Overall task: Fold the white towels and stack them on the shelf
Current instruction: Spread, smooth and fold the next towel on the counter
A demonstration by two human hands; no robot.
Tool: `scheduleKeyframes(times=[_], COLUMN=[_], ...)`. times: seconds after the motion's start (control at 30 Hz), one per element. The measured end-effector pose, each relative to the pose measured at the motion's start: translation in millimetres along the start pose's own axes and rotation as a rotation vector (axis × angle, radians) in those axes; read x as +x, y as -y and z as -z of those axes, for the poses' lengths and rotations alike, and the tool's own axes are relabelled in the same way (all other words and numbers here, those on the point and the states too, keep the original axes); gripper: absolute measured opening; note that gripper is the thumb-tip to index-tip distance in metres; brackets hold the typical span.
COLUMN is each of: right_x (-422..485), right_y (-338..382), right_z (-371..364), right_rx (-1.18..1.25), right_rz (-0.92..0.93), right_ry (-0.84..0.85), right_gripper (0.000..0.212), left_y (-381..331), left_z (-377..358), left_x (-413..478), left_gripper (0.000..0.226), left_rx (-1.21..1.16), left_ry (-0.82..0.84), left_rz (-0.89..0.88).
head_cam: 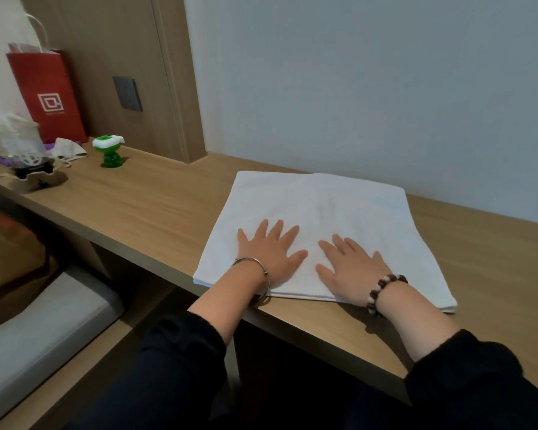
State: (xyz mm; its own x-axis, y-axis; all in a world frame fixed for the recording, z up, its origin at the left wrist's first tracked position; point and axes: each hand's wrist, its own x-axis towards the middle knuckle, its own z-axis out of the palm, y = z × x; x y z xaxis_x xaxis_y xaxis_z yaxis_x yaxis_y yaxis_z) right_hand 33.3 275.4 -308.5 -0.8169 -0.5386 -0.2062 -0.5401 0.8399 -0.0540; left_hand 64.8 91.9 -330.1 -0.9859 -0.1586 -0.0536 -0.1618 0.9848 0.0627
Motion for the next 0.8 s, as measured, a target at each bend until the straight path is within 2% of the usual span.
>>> scheduleKeyframes(times=[0.03,0.13,0.17,0.3,0.43,0.5,0.57,0.6,0.63,0.7,0.77,0.8], right_x=[1.4,21.7,31.1,51.4,54.8,55.8,53.4,52.1,50.7,47.5,43.1,40.6], right_y=[-0.2,3.4,2.4,-13.5,-27.0,-31.5,-36.8,-40.1,-44.2,-56.6,-80.2,-94.6], right_z=[8.1,44.8,51.3,38.2,49.6,60.6,67.3,68.1,67.6,61.8,51.1,43.8], right_rx=[-0.029,-0.041,-0.022,-0.065,-0.175,-0.057,0.168,0.316,0.486,0.835,0.965,0.969], right_rz=[-0.032,-0.126,-0.134,-0.053,0.031,0.072,0.115,0.143,0.175,0.163,0.013,-0.089], right_ry=[-0.023,-0.152,-0.147,0.029,-0.034,0.001,0.061,0.04,-0.046,-0.419,-0.888,-1.041], right_gripper=[0.056,0.026,0.023,0.046,0.041,0.034,0.026,0.022,0.021,0.028,0.029,0.028], left_y=[1.4,2.3,2.2,6.3,9.0,6.5,-3.0,-10.3,-19.4,-41.8,-61.5,-67.0], left_z=[-1.0,-0.5,-0.6,0.1,22.8,41.9,58.9,64.1,65.7,60.0,46.2,37.5], left_x=[0.2,-0.7,-1.6,-2.1,3.8,13.1,22.5,27.3,32.1,40.4,45.2,48.0], left_gripper=[0.063,0.062,0.061,0.059,0.053,0.04,0.035,0.035,0.036,0.042,0.05,0.054], left_rx=[0.016,0.042,0.048,0.056,-0.002,-0.012,0.08,0.145,0.187,0.137,0.004,-0.039], left_ry=[-0.005,-0.002,0.003,0.028,0.184,0.223,0.226,0.208,0.183,0.107,0.002,-0.021], left_rz=[-0.002,-0.006,-0.017,-0.053,-0.043,-0.025,0.046,0.104,0.161,0.192,0.13,0.106])
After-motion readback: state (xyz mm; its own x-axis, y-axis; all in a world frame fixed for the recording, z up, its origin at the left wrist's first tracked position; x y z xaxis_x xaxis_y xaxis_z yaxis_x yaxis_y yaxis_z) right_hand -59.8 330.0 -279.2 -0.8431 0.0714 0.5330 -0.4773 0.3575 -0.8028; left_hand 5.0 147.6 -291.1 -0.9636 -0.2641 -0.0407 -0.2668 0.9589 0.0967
